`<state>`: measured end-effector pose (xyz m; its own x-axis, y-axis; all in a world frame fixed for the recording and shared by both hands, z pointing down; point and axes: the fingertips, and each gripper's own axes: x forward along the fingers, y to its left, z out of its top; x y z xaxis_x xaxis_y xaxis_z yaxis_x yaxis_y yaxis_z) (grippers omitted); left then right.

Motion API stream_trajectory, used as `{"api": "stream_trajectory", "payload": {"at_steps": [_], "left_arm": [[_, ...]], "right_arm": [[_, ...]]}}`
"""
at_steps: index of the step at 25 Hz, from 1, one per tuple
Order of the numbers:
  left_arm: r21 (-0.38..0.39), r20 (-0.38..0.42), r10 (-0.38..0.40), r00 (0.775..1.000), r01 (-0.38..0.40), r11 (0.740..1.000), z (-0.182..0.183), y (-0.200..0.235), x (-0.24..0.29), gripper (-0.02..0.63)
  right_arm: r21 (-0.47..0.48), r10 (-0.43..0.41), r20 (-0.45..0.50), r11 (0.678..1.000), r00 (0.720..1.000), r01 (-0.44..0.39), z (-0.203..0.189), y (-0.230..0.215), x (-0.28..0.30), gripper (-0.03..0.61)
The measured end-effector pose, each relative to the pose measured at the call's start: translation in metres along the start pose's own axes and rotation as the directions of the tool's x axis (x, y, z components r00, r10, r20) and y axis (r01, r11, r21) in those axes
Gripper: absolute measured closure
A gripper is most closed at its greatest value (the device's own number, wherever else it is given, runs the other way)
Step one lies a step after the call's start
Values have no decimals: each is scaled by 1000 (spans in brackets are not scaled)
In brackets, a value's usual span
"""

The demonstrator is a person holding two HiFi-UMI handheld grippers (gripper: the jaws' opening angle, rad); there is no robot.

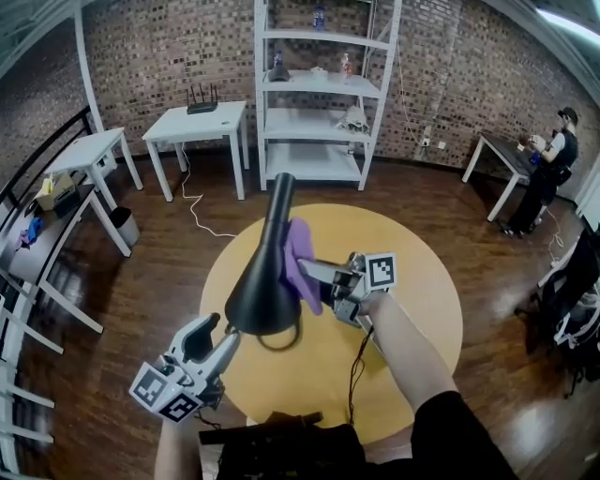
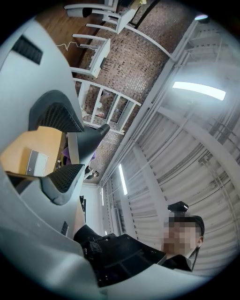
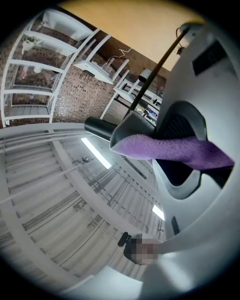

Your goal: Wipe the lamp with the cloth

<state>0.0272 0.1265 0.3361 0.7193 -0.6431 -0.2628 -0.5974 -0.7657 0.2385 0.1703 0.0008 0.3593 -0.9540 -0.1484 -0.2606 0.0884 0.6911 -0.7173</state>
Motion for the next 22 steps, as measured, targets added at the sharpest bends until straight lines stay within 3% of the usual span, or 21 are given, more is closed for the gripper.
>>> {"api": "stream_trajectory", "payload": {"at_steps": [14, 17, 20, 22], "left_arm": [[-48, 11, 7, 1000, -7, 999, 6, 5, -3, 405], [-49, 5, 12, 1000, -12, 999, 8, 6, -6, 405], [-56, 10, 22, 1000, -22, 998, 11, 6, -8, 405], [-57, 13, 31, 999, -30, 998, 13, 5, -8, 405]], "right_arm": [[69, 48, 85, 996, 995, -54, -58, 10, -26, 474], [63, 57, 62, 996, 996, -61, -68, 11, -28, 474], [-104, -60, 3, 993, 998, 60, -64, 3, -30, 474], [-303, -202, 11, 933, 979, 196, -44, -3, -30, 474]]}}
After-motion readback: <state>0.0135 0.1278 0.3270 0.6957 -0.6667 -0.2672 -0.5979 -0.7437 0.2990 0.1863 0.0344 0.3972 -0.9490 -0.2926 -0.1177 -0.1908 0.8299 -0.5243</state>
